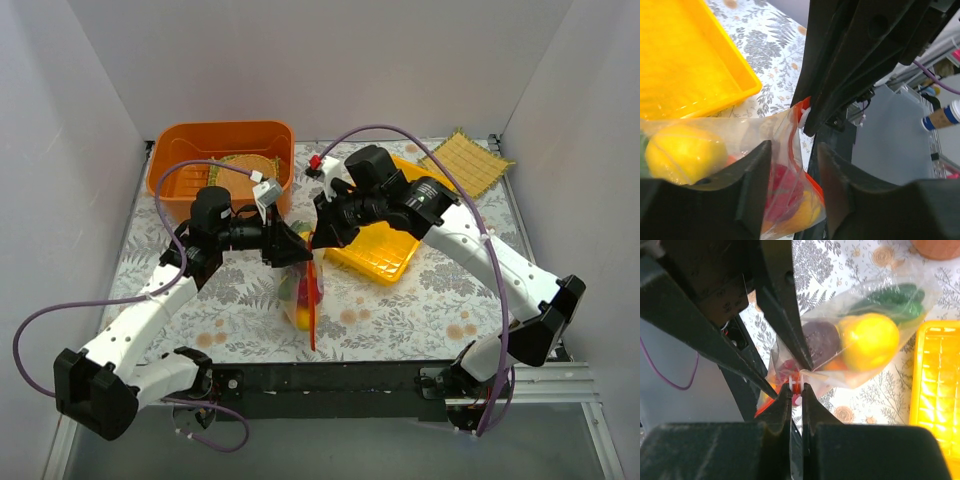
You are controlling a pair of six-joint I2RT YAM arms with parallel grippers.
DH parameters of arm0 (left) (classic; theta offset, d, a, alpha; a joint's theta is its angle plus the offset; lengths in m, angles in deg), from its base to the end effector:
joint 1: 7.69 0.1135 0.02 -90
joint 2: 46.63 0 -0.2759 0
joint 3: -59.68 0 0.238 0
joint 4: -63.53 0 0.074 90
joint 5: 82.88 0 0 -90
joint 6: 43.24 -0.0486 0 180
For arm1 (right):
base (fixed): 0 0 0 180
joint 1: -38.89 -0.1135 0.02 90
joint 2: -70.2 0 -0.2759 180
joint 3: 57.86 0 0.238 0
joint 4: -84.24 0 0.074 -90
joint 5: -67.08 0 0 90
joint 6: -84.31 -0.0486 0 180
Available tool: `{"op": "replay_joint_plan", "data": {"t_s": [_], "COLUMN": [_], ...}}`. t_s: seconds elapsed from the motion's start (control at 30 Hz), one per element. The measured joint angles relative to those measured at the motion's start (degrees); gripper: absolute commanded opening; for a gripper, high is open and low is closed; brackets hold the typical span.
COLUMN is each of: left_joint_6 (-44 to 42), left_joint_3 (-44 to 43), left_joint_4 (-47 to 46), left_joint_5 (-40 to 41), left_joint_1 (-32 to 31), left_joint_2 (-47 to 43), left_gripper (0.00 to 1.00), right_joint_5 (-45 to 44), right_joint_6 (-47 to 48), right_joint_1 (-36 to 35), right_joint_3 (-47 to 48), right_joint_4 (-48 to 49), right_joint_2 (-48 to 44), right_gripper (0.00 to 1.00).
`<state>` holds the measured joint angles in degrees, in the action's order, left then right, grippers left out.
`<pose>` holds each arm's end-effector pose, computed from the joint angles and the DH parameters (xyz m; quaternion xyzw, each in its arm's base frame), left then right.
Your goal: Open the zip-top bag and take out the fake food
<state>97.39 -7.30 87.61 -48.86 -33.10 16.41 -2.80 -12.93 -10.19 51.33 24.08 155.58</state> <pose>0.1881 -0.1339 0.3409 0.1042 0.7652 -0.6145 0.1613 0.1916 0.2466 0.4137 -0.3874 0.7926 0.3471 0.3182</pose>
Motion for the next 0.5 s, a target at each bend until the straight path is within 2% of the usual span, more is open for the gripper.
{"op": "replay_joint_plan", "data": {"t_s": [0.03, 0.07, 0.17, 0.23, 0.27, 0.3, 0.4, 0.5], "left_joint_6": [0.4, 0.7, 2.3, 3.3, 3.9, 4.5, 7.2, 11.3], "left_joint_3": [0.4, 0.8, 2.1, 2.9, 3.0, 3.1, 3.1, 3.1], "left_joint_4": [0.3, 0.6, 1.6, 2.8, 3.2, 3.9, 4.8, 6.0], "left_joint_5": [1.5, 2.9, 7.6, 11.3, 13.0, 14.6, 19.8, 25.6], "left_joint_1": [0.0, 0.0, -0.1, -0.2, -0.2, -0.2, -0.8, -2.1], "left_joint_2": [-1.0, -2.0, -4.7, -6.4, -7.1, -7.8, -10.0, -12.9], "left_gripper": [0.3, 0.2, 0.02, 0.0, 0.0, 0.0, 0.0, 0.0], "right_joint_5": [0.0, 0.0, -0.5, -0.6, -0.7, -0.8, -1.4, -3.8], "right_joint_6": [-0.1, -0.1, 0.1, -0.1, -0.1, -0.1, -1.0, -1.7], "right_joint_1": [-0.3, -0.6, -1.9, -2.4, -2.6, -2.8, -3.1, -3.3], "right_joint_3": [1.0, 2.2, 5.9, 8.3, 9.1, 9.7, 12.0, 12.6], "right_joint_4": [0.0, -0.2, -0.5, -1.2, -1.2, -1.3, -1.1, 0.1], "right_joint_2": [0.8, 1.8, 5.2, 7.4, 8.2, 8.7, 10.0, 9.8], "right_gripper": [0.01, 0.01, 0.01, 0.02, 0.09, 0.25, 0.52, 0.58]}}
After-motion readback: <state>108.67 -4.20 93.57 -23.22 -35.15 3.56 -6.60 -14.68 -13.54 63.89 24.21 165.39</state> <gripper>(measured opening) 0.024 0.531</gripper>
